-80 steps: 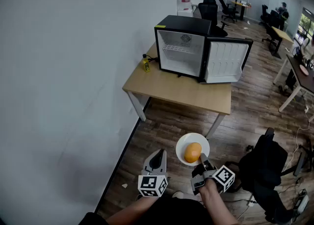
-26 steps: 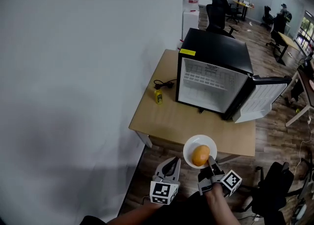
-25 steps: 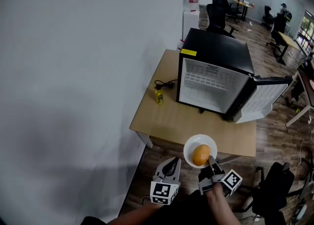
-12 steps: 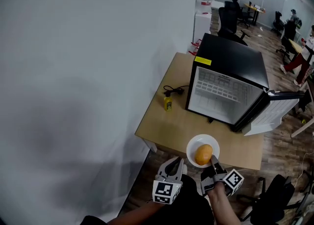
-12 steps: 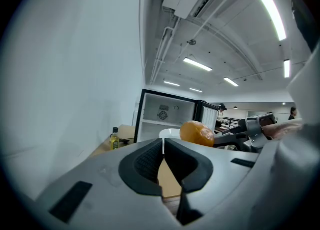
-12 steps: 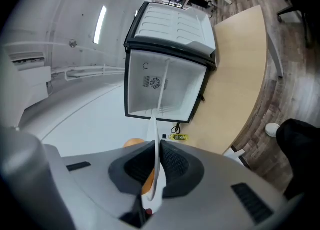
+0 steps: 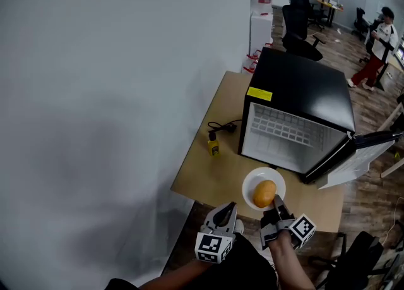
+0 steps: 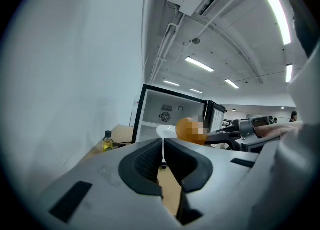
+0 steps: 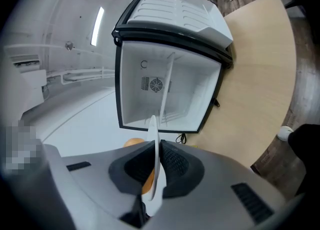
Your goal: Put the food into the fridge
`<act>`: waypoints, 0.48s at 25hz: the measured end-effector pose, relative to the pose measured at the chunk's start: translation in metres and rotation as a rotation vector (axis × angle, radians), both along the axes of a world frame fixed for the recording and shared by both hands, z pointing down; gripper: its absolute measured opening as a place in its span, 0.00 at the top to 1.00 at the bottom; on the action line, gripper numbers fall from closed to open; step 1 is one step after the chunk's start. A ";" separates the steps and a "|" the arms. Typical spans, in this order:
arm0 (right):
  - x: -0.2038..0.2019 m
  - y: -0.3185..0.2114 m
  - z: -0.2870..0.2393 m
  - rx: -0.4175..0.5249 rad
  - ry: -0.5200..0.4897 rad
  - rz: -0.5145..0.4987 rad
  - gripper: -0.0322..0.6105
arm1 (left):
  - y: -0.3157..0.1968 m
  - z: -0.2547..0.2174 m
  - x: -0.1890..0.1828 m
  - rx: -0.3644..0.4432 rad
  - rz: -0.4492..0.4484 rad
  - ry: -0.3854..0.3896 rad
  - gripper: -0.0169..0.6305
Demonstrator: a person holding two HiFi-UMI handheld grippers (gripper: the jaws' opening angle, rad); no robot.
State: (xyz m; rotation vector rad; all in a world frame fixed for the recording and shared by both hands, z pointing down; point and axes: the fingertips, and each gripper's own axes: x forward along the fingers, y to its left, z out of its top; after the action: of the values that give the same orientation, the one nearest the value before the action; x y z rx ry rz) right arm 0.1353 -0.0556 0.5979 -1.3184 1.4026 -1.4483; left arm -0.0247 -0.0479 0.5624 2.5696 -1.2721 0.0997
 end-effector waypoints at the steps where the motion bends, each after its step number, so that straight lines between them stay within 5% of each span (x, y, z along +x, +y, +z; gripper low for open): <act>1: 0.003 -0.010 -0.001 0.004 -0.002 0.004 0.83 | -0.009 0.000 0.003 -0.001 0.000 0.000 0.94; 12: 0.038 -0.094 -0.014 0.011 0.033 0.028 0.83 | -0.096 -0.002 0.036 -0.015 -0.013 -0.001 0.94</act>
State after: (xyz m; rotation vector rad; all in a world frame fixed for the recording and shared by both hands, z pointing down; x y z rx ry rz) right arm 0.1737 -0.1498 0.5839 -1.3558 1.4058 -1.4038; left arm 0.0111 -0.1444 0.5605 2.5491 -1.2831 0.1067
